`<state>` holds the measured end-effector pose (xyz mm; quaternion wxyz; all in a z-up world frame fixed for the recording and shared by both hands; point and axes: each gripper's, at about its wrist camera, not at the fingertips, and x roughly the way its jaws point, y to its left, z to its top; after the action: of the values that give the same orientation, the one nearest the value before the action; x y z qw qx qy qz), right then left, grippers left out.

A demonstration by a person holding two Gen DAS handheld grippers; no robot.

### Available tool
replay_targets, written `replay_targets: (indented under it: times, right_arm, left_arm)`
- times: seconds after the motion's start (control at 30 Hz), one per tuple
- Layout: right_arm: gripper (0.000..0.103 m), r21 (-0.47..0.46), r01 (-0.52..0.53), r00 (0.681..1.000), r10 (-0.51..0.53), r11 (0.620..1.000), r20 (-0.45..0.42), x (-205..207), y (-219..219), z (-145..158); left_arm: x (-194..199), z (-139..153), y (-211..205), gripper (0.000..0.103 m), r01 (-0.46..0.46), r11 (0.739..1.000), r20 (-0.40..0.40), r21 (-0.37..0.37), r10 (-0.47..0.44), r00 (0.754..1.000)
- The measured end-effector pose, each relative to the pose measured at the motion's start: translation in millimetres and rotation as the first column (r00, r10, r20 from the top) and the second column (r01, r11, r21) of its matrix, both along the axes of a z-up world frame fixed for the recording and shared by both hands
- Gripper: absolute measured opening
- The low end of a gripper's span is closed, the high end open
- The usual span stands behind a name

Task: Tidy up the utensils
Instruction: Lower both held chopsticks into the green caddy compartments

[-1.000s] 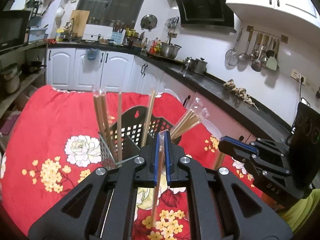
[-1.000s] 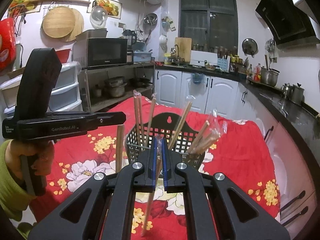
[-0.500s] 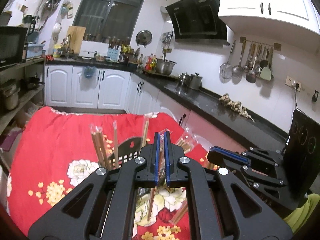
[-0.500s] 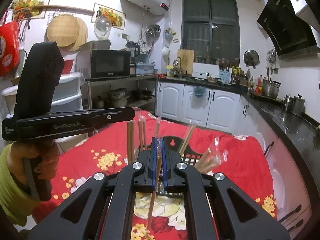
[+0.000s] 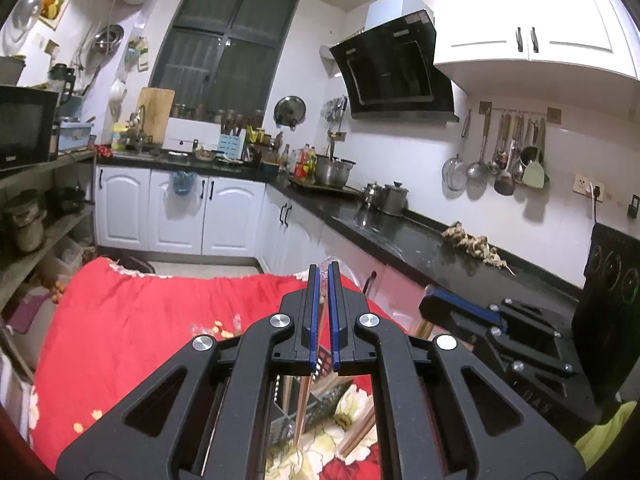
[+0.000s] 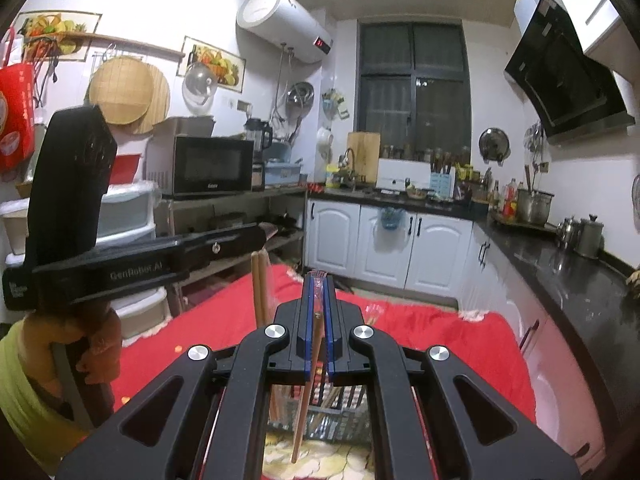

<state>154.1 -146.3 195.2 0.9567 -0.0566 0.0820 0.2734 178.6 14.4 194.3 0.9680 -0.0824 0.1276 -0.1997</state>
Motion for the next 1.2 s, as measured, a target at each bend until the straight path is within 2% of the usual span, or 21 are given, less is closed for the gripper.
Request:
replay_targets:
  times: [0.3, 0.47, 0.53, 0.87, 1.2]
  right_arm:
    - [0.005, 0.043, 0.021, 0.995, -0.025, 0.999, 0.100, 13.0, -4.4, 29.9]
    - [0.005, 0.050, 0.066, 0.990, -0.071, 0.997, 0.119, 30.7, -7.1, 40.8]
    - [0.005, 0.053, 0.084, 0.989, -0.090, 0.995, 0.119, 39.3, -9.1, 41.6]
    - [0.005, 0.050, 0.146, 0.982, -0.151, 0.988, 0.113, 80.2, -10.7, 25.2]
    - [0.005, 0.049, 0.184, 0.982, -0.186, 0.982, 0.033, 106.0, -11.7, -7.4]
  left_arm:
    - [9.2, 15.3, 13.3, 0.002, -0.076, 0.997, 0.054, -0.013, 0.077, 0.996]
    - [13.6, 18.4, 20.7, 0.002, -0.145, 0.989, 0.098, -0.001, 0.144, 0.985]
    - [18.2, 18.2, 23.0, 0.002, -0.148, 0.989, 0.089, -0.010, 0.148, 0.985]
    - [32.9, -2.8, 26.3, 0.002, -0.157, 0.987, 0.054, -0.034, 0.158, 0.986]
    - [45.9, -30.1, 21.4, 0.002, -0.140, 0.990, -0.003, -0.036, 0.140, 0.990]
